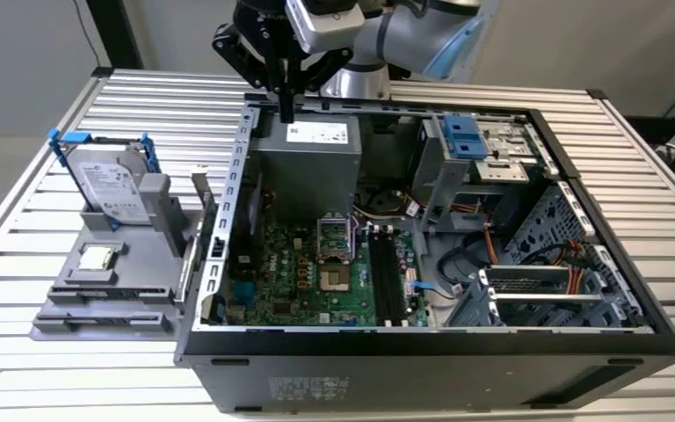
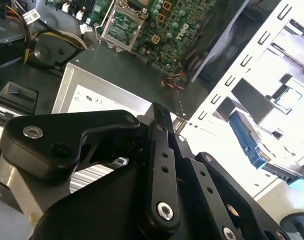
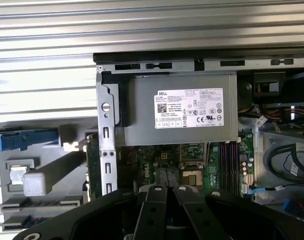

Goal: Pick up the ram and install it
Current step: 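Reach for the ram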

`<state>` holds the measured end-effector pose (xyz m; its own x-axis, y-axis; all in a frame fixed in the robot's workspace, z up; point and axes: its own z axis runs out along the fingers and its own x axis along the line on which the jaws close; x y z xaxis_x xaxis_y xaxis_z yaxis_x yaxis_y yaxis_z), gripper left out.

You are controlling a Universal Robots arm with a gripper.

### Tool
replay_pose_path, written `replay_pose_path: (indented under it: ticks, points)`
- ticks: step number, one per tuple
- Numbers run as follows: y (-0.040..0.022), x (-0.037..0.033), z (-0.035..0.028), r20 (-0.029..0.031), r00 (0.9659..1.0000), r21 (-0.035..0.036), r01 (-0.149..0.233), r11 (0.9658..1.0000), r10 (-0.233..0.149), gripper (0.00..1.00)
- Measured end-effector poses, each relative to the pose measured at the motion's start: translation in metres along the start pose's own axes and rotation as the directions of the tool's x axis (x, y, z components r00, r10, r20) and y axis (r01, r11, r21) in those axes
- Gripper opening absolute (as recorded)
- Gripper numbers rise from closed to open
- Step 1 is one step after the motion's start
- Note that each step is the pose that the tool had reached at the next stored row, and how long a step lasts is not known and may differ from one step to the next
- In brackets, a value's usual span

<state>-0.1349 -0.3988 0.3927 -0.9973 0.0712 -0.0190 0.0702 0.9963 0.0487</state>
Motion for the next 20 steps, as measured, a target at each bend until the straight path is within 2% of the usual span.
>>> replay_pose_path:
  ticks: [9,20]
  points:
    - [-0.0007,0.0093,-0.0002,0.0,1.0,0.0,0.0,1.0,0.0,0.0]
    - [-0.0012,0.0165,-0.0004,0.0,1.0,0.0,0.0,1.0,0.0,0.0]
